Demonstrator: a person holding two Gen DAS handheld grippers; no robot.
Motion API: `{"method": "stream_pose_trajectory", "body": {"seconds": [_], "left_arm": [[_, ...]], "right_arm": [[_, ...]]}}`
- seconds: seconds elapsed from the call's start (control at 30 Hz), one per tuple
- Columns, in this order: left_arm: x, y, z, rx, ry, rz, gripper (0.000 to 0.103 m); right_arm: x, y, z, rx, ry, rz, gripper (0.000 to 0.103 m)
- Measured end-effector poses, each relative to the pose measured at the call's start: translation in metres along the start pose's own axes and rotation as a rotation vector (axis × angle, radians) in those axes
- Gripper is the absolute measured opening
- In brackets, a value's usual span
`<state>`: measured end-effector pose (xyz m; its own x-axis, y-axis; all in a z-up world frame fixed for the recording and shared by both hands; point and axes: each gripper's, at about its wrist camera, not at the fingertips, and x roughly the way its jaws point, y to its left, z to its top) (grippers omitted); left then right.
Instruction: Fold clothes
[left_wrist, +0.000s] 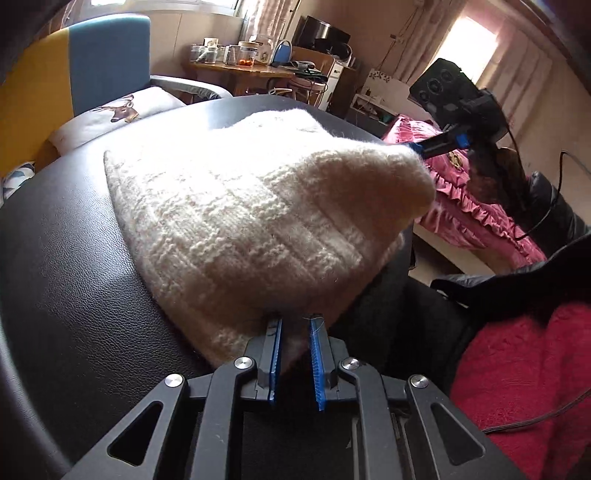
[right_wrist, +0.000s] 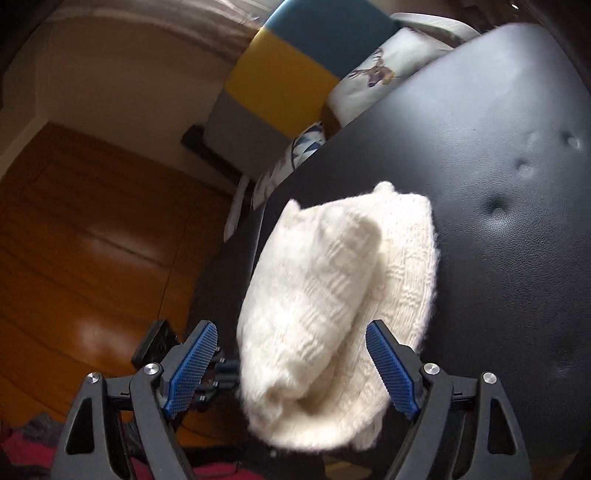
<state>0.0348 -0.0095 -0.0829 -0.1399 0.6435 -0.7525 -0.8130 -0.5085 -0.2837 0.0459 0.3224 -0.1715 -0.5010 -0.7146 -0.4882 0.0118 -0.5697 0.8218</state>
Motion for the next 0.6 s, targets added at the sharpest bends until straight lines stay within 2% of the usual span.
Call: {"method": "stream_pose_trajectory", "body": {"seconds": [0.03, 0.13, 0.2, 0.27, 0.3, 0.33, 0.37, 0.47, 0.5, 0.6], "left_arm": [[-0.005, -0.002, 0.002, 0.008, -0.015, 0.002, 0.014], [-0.017, -0.006, 0.009, 0.026, -0.067, -0.006, 0.016], [-0.016, -0.007, 0.014, 0.043, -0.086, 0.023, 0.018], [-0.009, -0.005, 0.015, 0.033, -0.077, 0.028, 0.020], [-0.005, -0.002, 0.015, 0.029, -0.075, 0.025, 0.022], [-0.001, 0.000, 0.015, 0.025, -0.074, 0.020, 0.024], [0.002, 0.003, 0.013, 0.022, -0.074, 0.015, 0.028], [0.009, 0.009, 0.008, 0.002, -0.079, -0.014, 0.037], [0.010, 0.010, 0.007, -0.007, -0.081, -0.027, 0.039], [0.016, 0.012, 0.002, -0.025, -0.072, -0.054, 0.043]], "right_arm": [[0.009, -0.008, 0.001, 0.046, 0.002, -0.027, 0.085], [0.037, -0.023, 0.000, 0.141, 0.033, -0.009, 0.082], [0.051, -0.015, 0.003, 0.137, -0.017, -0.017, 0.080], [0.056, -0.001, 0.002, 0.023, -0.036, -0.057, 0.067], [0.060, 0.006, 0.001, -0.028, -0.022, -0.110, 0.045], [0.065, 0.012, 0.000, -0.078, -0.004, -0.168, 0.037], [0.069, 0.021, -0.002, -0.143, 0.010, -0.221, 0.035], [0.077, 0.068, -0.008, -0.431, 0.063, -0.457, 0.026], [0.080, 0.084, -0.010, -0.526, 0.073, -0.520, 0.021], [0.088, 0.110, -0.004, -0.692, 0.053, -0.630, 0.020]]}}
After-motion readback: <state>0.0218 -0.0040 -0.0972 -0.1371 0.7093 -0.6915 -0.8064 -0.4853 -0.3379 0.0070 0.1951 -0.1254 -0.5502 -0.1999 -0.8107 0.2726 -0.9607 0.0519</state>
